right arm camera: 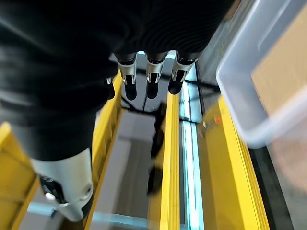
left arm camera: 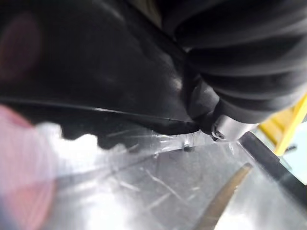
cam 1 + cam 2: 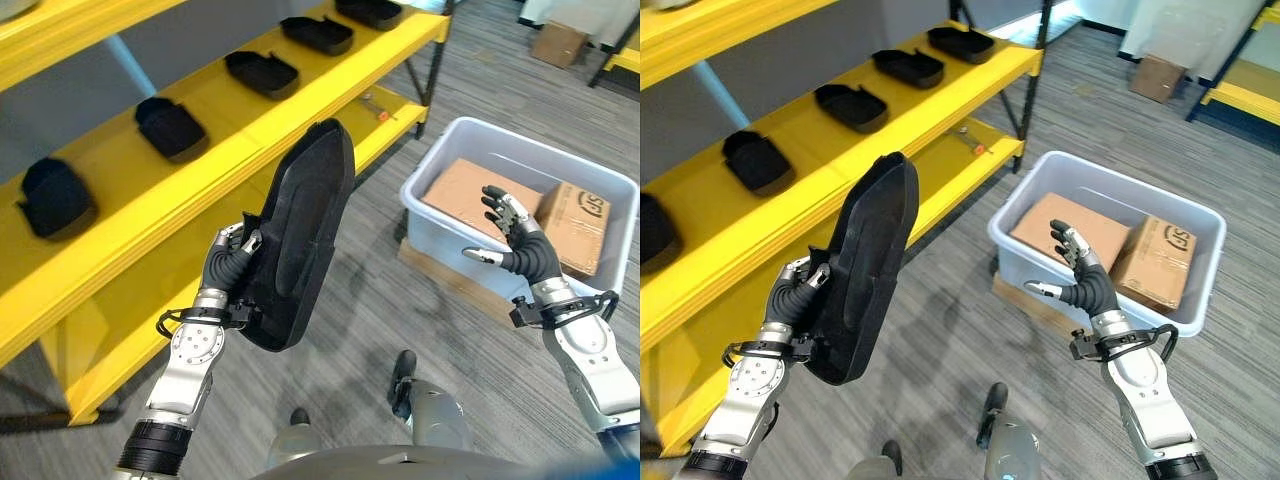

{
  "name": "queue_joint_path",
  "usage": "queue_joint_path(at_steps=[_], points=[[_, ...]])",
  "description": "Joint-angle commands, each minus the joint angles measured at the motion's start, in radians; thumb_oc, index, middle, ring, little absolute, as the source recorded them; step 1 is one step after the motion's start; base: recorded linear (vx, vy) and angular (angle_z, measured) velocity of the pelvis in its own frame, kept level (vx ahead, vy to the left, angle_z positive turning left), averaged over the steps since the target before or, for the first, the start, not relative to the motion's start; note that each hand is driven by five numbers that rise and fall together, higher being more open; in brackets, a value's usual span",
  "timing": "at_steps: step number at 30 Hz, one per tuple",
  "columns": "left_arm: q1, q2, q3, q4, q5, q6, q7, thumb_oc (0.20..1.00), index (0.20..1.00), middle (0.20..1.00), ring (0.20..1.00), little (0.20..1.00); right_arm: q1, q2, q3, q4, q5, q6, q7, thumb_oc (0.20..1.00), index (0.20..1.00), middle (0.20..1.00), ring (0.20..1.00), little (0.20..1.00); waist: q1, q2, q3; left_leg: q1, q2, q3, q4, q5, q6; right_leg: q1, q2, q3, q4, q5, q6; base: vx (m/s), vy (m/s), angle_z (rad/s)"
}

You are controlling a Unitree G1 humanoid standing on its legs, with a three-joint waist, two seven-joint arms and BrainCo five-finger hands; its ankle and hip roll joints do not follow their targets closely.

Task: Move parts from the plastic box to the shelf.

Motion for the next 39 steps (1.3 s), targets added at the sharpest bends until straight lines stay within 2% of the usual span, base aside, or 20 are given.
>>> queue_joint_path(at_steps=[1,4,6,8,9,11,12,13,19,22,23,24,25,26,27,29,30,31,36,39], points=[[0.032,0.078,0.080,-0.111,0.059,-0.081,0.016,0.200,0.200,0.200,0.200,0.200,0.026,0.024,0.017,-0.049,0.009,-0.044,-0.012,1.000,1.000,1.000,1.000,1.000,-0.021,-0.065,-0.072,-0.046,-0.094,-0.091,0.009,0.023,0.014,0.225,-0.246,0.014,-0.015,0.160,0.105,0.00,0.325,0.92],[0.040,0.094,0.092,-0.114,0.105,-0.080,0.022,0.200,0.200,0.200,0.200,0.200,0.024,0.059,0.042,-0.048,0.000,-0.036,-0.012,1.000,1.000,1.000,1.000,1.000,-0.017,-0.067,-0.076,-0.017,-0.151,-0.098,-0.055,0.029,0.051,0.212,-0.295,0.020,0.015,0.230,0.115,0.01,0.357,0.81],[0.046,0.101,0.106,-0.117,0.122,-0.080,0.033,0.200,0.200,0.200,0.200,0.200,0.012,0.078,0.067,-0.040,0.005,-0.035,-0.005,1.000,1.000,1.000,1.000,1.000,-0.019,-0.063,-0.074,-0.005,-0.162,-0.121,-0.088,0.048,0.074,0.165,-0.240,0.128,0.084,0.173,0.086,-0.03,0.274,0.18],[0.042,0.095,0.102,-0.113,0.117,-0.081,0.029,0.200,0.200,0.200,0.200,0.200,0.001,0.076,0.084,-0.033,0.013,-0.032,0.007,1.000,1.000,1.000,1.000,1.000,-0.029,-0.062,-0.072,0.006,-0.168,-0.140,-0.101,0.063,0.086,0.111,-0.099,0.255,0.109,0.089,0.052,0.04,0.216,-0.08],[0.036,0.084,0.085,-0.102,0.109,-0.080,0.018,0.200,0.200,0.200,0.200,0.200,0.005,0.072,0.092,-0.030,0.030,-0.034,0.022,1.000,1.000,1.000,1.000,1.000,-0.048,-0.069,-0.073,0.015,-0.184,-0.169,-0.110,0.073,0.095,0.080,0.076,0.353,0.109,-0.010,0.012,0.09,0.187,-0.12],[0.032,0.066,0.063,-0.093,0.122,-0.075,0.011,0.200,0.200,0.200,0.200,0.200,0.021,0.057,0.100,-0.039,0.049,-0.041,0.039,1.000,1.000,1.000,1.000,1.000,-0.077,-0.093,-0.083,0.003,-0.233,-0.217,-0.119,0.093,0.101,0.079,0.242,0.465,0.015,-0.025,-0.027,0.06,0.123,0.57],[0.024,0.062,0.058,-0.096,0.123,-0.076,0.010,0.200,0.200,0.200,0.200,0.200,0.018,0.049,0.100,-0.042,0.049,-0.042,0.038,1.000,1.000,1.000,1.000,1.000,-0.085,-0.100,-0.089,-0.002,-0.250,-0.238,-0.123,0.096,0.101,0.084,0.270,0.517,-0.026,-0.021,-0.030,0.00,0.020,1.49],[0.014,0.052,0.056,-0.096,0.125,-0.080,0.009,0.200,0.200,0.200,0.200,0.200,0.031,0.043,0.088,-0.048,0.058,-0.046,0.039,1.000,1.000,1.000,1.000,1.000,-0.086,-0.112,-0.088,-0.023,-0.269,-0.262,-0.112,0.107,0.098,0.103,0.272,0.552,-0.093,0.011,-0.035,0.01,-0.050,1.52],[0.048,0.042,0.071,-0.115,0.116,-0.089,0.007,0.200,0.200,0.200,0.200,0.200,0.029,0.039,0.078,-0.036,0.062,-0.050,0.032,1.000,1.000,1.000,1.000,1.000,-0.071,-0.117,-0.103,-0.043,-0.269,-0.258,-0.079,0.083,0.096,0.155,0.246,0.506,-0.172,0.037,-0.032,0.05,-0.069,0.30],[0.030,0.046,0.053,-0.114,0.097,-0.087,0.005,0.200,0.200,0.200,0.200,0.200,0.039,0.025,0.068,-0.035,0.075,-0.057,0.023,1.000,1.000,1.000,1.000,1.000,-0.074,-0.125,-0.061,-0.117,-0.279,-0.231,0.085,0.028,0.066,0.160,0.229,0.475,-0.160,0.018,-0.044,-0.03,-0.043,0.18],[0.022,0.047,0.046,-0.119,0.083,-0.092,0.004,0.200,0.200,0.200,0.200,0.200,0.043,0.011,0.060,-0.037,0.070,-0.060,0.017,1.000,1.000,1.000,1.000,1.000,-0.083,-0.135,-0.034,-0.169,-0.244,-0.162,0.166,0.016,0.047,0.169,0.203,0.442,-0.156,0.012,-0.048,-0.08,-0.017,0.66],[0.021,0.047,0.046,-0.119,0.083,-0.092,0.003,0.200,0.200,0.200,0.200,0.200,0.043,0.011,0.060,-0.036,0.070,-0.061,0.017,1.000,1.000,1.000,1.000,1.000,-0.083,-0.133,-0.033,-0.175,-0.243,-0.162,0.178,0.010,0.046,0.168,0.204,0.441,-0.156,0.011,-0.048,-0.05,0.034,0.78],[0.019,0.052,0.051,-0.123,0.077,-0.092,0.010,0.200,0.200,0.200,0.200,0.200,0.047,0.006,0.052,-0.034,0.068,-0.062,0.007,1.000,1.000,1.000,1.000,1.000,-0.090,-0.144,-0.020,-0.198,-0.156,-0.103,0.184,0.016,0.048,0.180,0.177,0.423,-0.151,0.005,-0.043,0.03,0.056,0.66],[0.022,0.052,0.054,-0.121,0.079,-0.091,0.013,0.200,0.200,0.200,0.200,0.200,0.055,0.009,0.049,-0.032,0.068,-0.060,0.006,1.000,1.000,1.000,1.000,1.000,-0.087,-0.146,-0.021,-0.198,-0.123,-0.095,0.171,0.023,0.049,0.187,0.170,0.421,-0.149,0.000,-0.039,0.04,0.054,0.74],[0.023,0.053,0.053,-0.121,0.080,-0.091,0.013,0.200,0.200,0.200,0.200,0.200,0.056,0.009,0.049,-0.032,0.068,-0.060,0.006,1.000,1.000,1.000,1.000,1.000,-0.087,-0.147,-0.021,-0.195,-0.123,-0.095,0.167,0.025,0.048,0.187,0.170,0.421,-0.149,-0.001,-0.040,0.08,0.048,0.67],[0.031,0.057,0.060,-0.122,0.084,-0.091,0.028,0.200,0.200,0.200,0.200,0.200,0.074,0.016,0.039,-0.031,0.070,-0.058,0.002,1.000,1.000,1.000,1.000,1.000,-0.088,-0.154,-0.028,-0.199,-0.031,-0.100,0.094,0.102,0.030,0.193,0.150,0.409,-0.144,-0.017,-0.034,0.11,0.105,0.37],[0.019,0.057,0.066,-0.116,0.088,-0.085,0.044,0.200,0.200,0.200,0.200,0.200,0.079,0.016,0.033,-0.022,0.066,-0.058,-0.010,1.000,1.000,1.000,1.000,1.000,-0.092,-0.149,-0.030,-0.212,0.066,-0.093,0.022,0.199,-0.001,0.188,0.132,0.400,-0.124,-0.041,-0.024,0.17,0.208,0.12],[0.007,0.054,0.066,-0.109,0.093,-0.083,0.056,0.200,0.200,0.200,0.200,0.200,0.078,0.014,0.035,-0.011,0.061,-0.061,-0.018,1.000,1.000,1.000,1.000,1.000,-0.094,-0.137,-0.031,-0.219,0.120,-0.075,-0.058,0.271,-0.029,0.187,0.126,0.393,-0.099,-0.066,-0.022,0.14,0.185,0.33],[-0.037,0.045,0.047,-0.081,0.097,-0.089,0.074,0.200,0.200,0.200,0.200,0.200,0.086,0.025,0.029,0.006,0.041,-0.058,-0.036,1.000,1.000,1.000,1.000,1.000,-0.087,-0.079,-0.047,-0.180,0.184,0.008,-0.156,0.327,-0.078,0.213,0.087,0.366,-0.037,-0.112,0.014,0.18,0.261,0.33],[-0.063,0.071,0.031,-0.082,0.111,-0.091,0.074,0.200,0.200,0.200,0.200,0.200,0.086,0.060,0.028,0.007,0.039,-0.062,-0.044,1.000,1.000,1.000,1.000,1.000,-0.074,-0.091,-0.067,-0.202,0.128,0.023,-0.087,0.294,-0.070,0.288,0.029,0.351,-0.083,-0.090,0.037,0.28,0.284,0.24]])
